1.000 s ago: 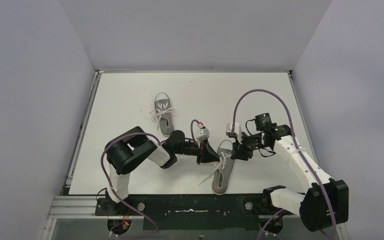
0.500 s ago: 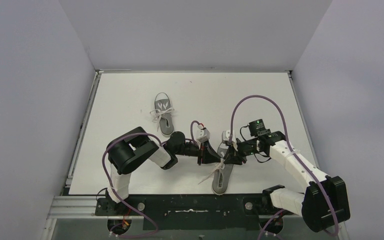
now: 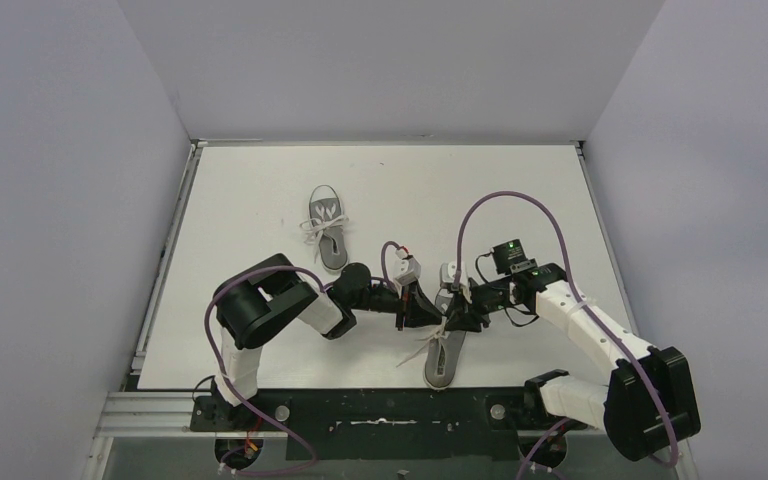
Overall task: Tie the shoes
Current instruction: Tie the shoelace on the shoe.
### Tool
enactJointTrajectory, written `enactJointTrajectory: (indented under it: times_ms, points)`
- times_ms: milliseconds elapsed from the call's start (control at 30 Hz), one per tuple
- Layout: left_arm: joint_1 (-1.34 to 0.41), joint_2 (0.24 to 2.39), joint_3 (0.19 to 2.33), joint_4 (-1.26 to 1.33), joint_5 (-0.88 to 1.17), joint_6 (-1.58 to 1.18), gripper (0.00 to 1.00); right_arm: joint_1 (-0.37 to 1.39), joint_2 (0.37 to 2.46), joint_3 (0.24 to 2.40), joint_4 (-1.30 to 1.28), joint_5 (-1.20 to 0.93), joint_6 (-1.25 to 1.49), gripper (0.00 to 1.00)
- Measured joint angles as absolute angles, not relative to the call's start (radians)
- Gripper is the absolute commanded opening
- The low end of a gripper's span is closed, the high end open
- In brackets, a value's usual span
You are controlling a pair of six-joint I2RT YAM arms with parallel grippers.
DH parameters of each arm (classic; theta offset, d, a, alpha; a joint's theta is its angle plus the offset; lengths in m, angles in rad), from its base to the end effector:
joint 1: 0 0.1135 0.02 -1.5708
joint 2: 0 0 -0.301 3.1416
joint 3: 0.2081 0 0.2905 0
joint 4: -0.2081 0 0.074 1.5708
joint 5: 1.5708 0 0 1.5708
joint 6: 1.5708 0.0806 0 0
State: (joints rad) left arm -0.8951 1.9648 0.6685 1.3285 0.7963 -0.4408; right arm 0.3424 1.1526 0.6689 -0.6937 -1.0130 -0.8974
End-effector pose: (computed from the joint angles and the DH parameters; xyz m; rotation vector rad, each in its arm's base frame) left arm 0.2056 -0.3487 0.1383 1.0755 1.4538 -1.6087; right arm 0.1862 0.1390 0.2018 -1.5314 1.7112 1.0932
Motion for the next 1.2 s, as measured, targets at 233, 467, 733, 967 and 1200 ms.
enactJointTrajectory:
  times_ms: [233, 467, 733, 967, 1200]
  points:
    - [-0.896, 1.965, 0.669, 1.328, 0.805, -0.442, 0.00, 0.361, 1.174, 0.669, -0.698, -1.008, -0.906, 0.00]
    - [-0.892, 1.965, 0.670, 1.328, 0.810, -0.445, 0.02, 0.362, 1.174, 0.670, -0.721, -0.998, -0.925, 0.00]
    - [-0.855, 1.964, 0.654, 1.318, 0.837, -0.463, 0.68, 0.362, 1.174, 0.673, -0.751, -0.986, -0.961, 0.00]
    - [-0.796, 1.965, 0.638, 1.304, 0.898, -0.495, 0.83, 0.362, 1.174, 0.692, -0.779, -0.972, -0.990, 0.00]
    - [-0.797, 2.029, 0.694, 1.254, 0.958, -0.492, 0.61, 0.362, 1.184, 0.702, -0.787, -0.968, -1.004, 0.00]
